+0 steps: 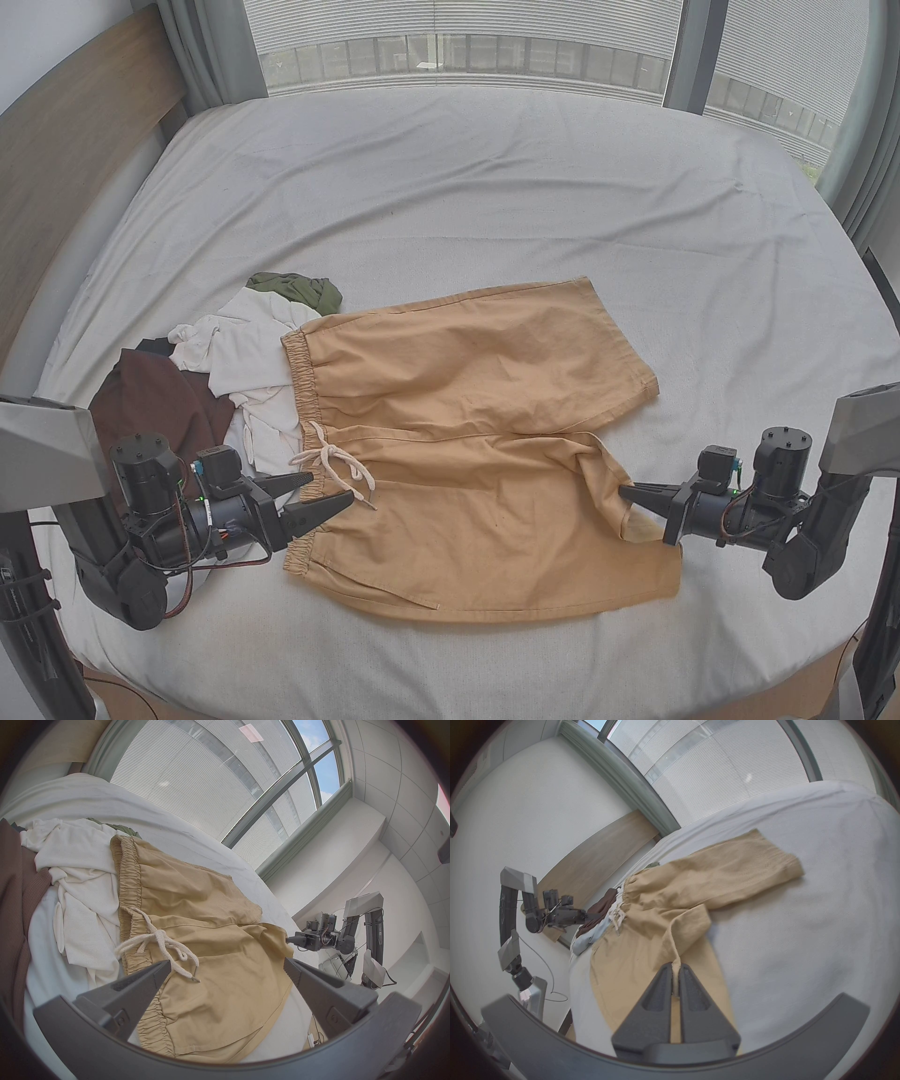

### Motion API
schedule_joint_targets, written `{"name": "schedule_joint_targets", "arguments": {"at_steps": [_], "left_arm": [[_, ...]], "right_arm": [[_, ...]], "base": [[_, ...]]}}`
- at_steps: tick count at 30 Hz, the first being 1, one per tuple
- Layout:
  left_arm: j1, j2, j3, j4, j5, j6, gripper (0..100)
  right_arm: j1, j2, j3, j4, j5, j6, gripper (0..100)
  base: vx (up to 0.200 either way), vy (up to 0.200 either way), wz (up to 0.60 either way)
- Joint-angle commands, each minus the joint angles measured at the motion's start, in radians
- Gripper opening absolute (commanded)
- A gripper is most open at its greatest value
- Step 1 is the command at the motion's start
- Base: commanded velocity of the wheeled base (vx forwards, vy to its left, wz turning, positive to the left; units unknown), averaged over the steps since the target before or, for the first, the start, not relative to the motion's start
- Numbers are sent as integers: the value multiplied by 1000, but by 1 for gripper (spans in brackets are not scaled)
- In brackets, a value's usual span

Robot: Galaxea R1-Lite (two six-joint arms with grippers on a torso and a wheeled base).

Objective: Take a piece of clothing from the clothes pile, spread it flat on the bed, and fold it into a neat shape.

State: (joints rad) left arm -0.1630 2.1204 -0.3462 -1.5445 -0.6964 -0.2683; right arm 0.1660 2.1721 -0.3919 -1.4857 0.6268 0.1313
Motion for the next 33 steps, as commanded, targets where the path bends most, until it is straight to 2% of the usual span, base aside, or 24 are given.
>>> {"name": "schedule_joint_targets", "arguments": {"at_steps": [1, 5, 14, 33], "left_arm": [[2, 9, -1, 0, 0, 0, 100], [0, 7, -8, -2, 1, 0, 100], [0, 9, -8, -2, 1, 0, 100], [3, 27, -7, 0, 11, -3, 100]], "right_arm": [[-36, -8, -27, 10, 1, 1, 0], [-65, -8, -74, 70, -12, 2, 0], [-105, 37, -185, 91, -107, 10, 0], [-140, 52, -255, 101, -162, 14, 0]], "base": [[0, 0, 0], [0, 0, 0], [0, 0, 0], [0, 0, 0]]}}
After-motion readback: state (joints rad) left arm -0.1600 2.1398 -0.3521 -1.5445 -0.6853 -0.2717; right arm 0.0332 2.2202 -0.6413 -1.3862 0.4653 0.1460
